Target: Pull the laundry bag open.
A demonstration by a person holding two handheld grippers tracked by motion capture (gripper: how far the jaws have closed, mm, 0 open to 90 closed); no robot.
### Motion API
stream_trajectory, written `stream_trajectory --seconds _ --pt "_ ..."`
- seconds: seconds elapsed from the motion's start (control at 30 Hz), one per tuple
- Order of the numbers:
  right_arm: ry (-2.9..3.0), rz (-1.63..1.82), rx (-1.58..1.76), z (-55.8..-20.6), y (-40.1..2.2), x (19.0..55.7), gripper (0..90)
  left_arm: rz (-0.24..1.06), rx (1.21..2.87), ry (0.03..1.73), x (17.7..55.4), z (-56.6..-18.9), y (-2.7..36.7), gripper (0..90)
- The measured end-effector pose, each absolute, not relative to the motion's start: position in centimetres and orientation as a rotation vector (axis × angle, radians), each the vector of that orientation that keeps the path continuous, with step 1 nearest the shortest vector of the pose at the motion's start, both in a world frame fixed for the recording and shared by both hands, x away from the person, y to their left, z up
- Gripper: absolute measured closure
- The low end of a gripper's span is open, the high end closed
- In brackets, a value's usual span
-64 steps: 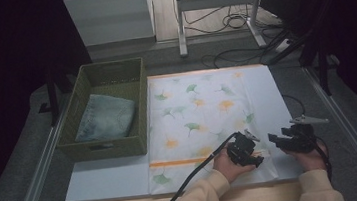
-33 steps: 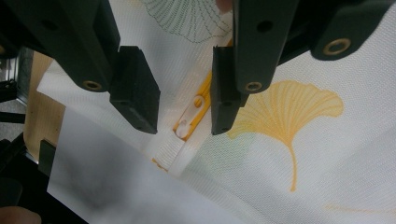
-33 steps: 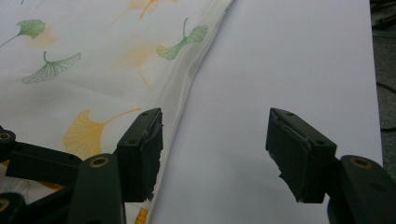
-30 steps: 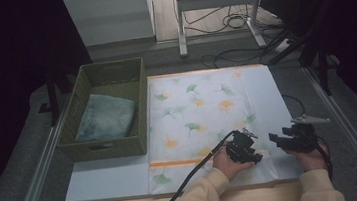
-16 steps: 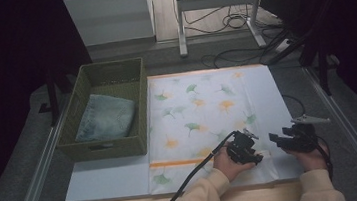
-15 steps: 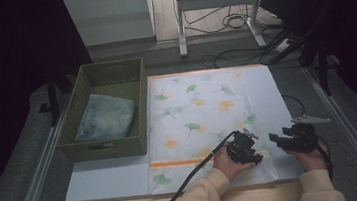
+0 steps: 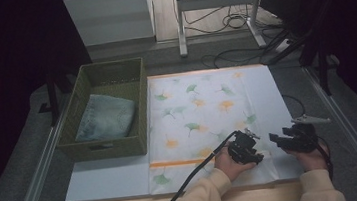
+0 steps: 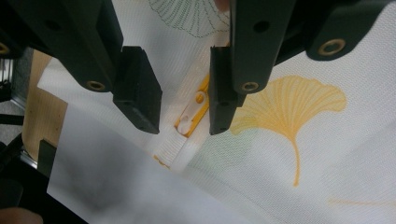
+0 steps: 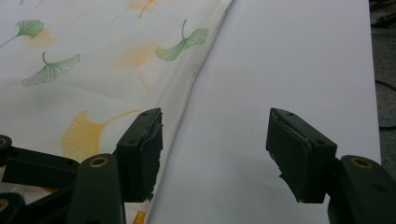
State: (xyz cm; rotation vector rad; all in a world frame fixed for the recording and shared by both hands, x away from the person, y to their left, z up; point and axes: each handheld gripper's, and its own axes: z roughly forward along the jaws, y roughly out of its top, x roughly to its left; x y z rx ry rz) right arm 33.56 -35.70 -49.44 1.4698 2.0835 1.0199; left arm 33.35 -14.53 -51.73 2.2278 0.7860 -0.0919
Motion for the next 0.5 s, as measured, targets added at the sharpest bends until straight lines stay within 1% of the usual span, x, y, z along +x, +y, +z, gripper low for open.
stream_trajectory --seconds 0.17,0.5 --pt "2.085 1.018 1.468 -49.45 -35.7 33.55 36.6 -0.09 2.228 0.79 33.36 -51.76 -14.56 66.3" --pt "2.073 1.012 1.482 -49.46 -35.93 33.55 36.6 -0.09 2.224 0.79 33.3 -51.56 -14.51 66.4"
